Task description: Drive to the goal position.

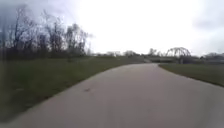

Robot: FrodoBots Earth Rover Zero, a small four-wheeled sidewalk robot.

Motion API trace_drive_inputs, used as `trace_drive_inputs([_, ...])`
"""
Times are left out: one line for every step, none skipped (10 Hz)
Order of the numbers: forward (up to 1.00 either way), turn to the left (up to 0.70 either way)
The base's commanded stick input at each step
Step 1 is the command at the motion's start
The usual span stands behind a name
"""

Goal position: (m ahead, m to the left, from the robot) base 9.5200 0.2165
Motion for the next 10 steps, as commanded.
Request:
trace_drive_inputs([1.00, 0.00])
trace_drive_inputs([1.00, 0.00])
trace_drive_inputs([1.00, 0.00])
trace_drive_inputs([1.00, 0.00])
trace_drive_inputs([1.00, 0.00])
trace_drive_inputs([1.00, 0.00])
trace_drive_inputs([1.00, -0.04])
trace_drive_inputs([1.00, -0.13])
trace_drive_inputs([1.00, -0.25])
trace_drive_inputs([1.00, -0.40])
